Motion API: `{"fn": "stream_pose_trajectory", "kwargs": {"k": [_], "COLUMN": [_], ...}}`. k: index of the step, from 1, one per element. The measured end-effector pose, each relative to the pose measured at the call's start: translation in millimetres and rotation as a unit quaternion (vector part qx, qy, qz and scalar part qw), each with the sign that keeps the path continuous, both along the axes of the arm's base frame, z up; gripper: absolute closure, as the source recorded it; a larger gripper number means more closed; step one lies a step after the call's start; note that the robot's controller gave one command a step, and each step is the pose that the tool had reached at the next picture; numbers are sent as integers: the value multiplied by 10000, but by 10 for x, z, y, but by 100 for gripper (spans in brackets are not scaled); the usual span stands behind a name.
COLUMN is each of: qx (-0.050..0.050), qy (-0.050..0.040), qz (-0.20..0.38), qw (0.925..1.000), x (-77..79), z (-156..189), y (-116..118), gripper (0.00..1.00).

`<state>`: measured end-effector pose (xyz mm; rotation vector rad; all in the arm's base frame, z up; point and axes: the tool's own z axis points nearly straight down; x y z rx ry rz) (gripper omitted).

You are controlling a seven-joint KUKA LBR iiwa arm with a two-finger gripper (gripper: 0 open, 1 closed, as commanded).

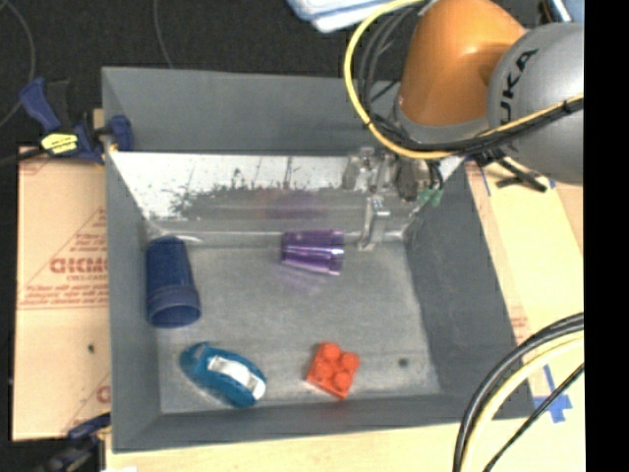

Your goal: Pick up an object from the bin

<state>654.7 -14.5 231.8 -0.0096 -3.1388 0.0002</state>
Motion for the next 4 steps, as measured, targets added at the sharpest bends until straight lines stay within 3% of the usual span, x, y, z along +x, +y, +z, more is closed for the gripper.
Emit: {"fn": "stream_pose_trajectory", "kwargs": {"k": [1, 2, 3, 4], "qx": [-2, 4, -4, 8], "qy": [-41, -34, -46, -70], "qz": [0, -716, -24, -1057], "qw": [10000, 9974, 10000, 9944], "x": [9, -177, -215, -63], "z": [56, -601, -845, -1087], "y": [-1, 663, 531, 347], "gripper": [0, 0, 0, 0]}}
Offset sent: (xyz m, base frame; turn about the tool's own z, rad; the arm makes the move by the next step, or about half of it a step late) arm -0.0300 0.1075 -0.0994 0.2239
